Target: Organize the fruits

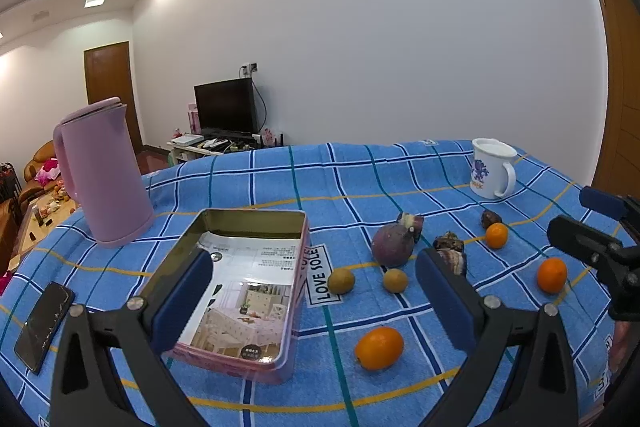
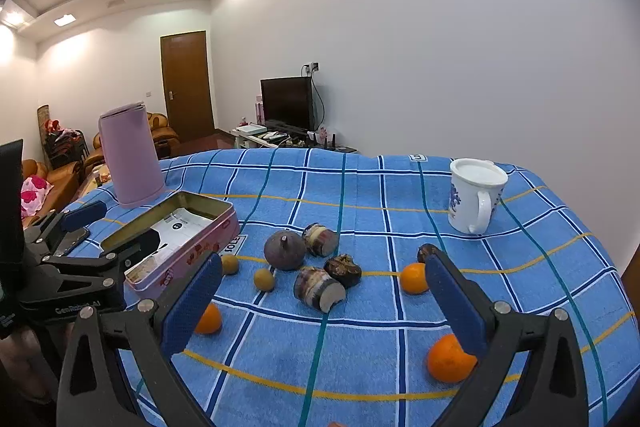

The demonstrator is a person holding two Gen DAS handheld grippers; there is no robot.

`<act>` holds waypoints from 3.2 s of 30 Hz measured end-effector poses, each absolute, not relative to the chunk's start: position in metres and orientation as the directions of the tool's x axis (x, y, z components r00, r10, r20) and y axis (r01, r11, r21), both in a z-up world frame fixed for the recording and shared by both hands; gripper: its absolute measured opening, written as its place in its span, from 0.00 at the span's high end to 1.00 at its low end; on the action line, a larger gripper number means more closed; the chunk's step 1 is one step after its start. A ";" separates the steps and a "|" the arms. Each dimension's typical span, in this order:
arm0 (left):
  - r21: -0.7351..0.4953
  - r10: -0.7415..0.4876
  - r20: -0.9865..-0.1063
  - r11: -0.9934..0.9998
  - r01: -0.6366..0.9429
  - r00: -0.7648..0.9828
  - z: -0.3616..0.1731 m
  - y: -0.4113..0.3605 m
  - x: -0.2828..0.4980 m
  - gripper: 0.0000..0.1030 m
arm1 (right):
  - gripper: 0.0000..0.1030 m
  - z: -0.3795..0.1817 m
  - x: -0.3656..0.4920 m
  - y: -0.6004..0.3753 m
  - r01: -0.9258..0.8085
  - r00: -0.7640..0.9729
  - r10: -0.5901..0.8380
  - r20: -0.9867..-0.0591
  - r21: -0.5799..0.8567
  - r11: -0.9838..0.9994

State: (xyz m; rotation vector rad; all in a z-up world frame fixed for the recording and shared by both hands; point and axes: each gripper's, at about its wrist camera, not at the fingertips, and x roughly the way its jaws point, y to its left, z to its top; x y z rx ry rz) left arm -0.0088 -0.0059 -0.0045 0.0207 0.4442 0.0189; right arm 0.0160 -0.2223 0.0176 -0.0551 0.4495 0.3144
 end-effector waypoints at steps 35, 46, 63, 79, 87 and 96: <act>0.024 0.025 -0.423 1.000 -0.017 0.906 -0.002 -0.009 -0.012 0.00 | 0.01 0.014 0.013 -0.221 -0.318 0.844 0.297 -0.447 0.029 0.948; 0.035 0.025 -0.442 0.999 -0.011 0.897 -0.012 -0.012 -0.010 0.00 | 0.01 0.008 0.014 -0.224 -0.311 0.841 0.292 -0.456 0.035 0.950; 0.042 -0.070 -0.592 0.992 0.117 0.803 -0.063 -0.042 0.009 0.17 | 0.01 -0.044 0.033 -0.286 -0.142 0.815 0.142 -0.561 0.044 0.989; -0.021 -0.152 -0.711 0.981 0.195 0.686 -0.084 -0.049 0.028 0.45 | 0.21 -0.068 0.061 -0.305 -0.047 0.748 0.053 -0.662 0.027 0.999; -0.088 -0.206 -0.751 0.973 0.215 0.627 -0.092 -0.044 0.037 0.60 | 0.52 -0.080 0.077 -0.313 -0.046 0.677 0.087 -0.731 0.075 0.996; -0.090 -0.205 -0.733 0.974 0.206 0.648 -0.089 -0.041 0.034 0.60 | 0.52 -0.079 0.074 -0.307 -0.105 0.692 0.137 -0.709 0.089 0.991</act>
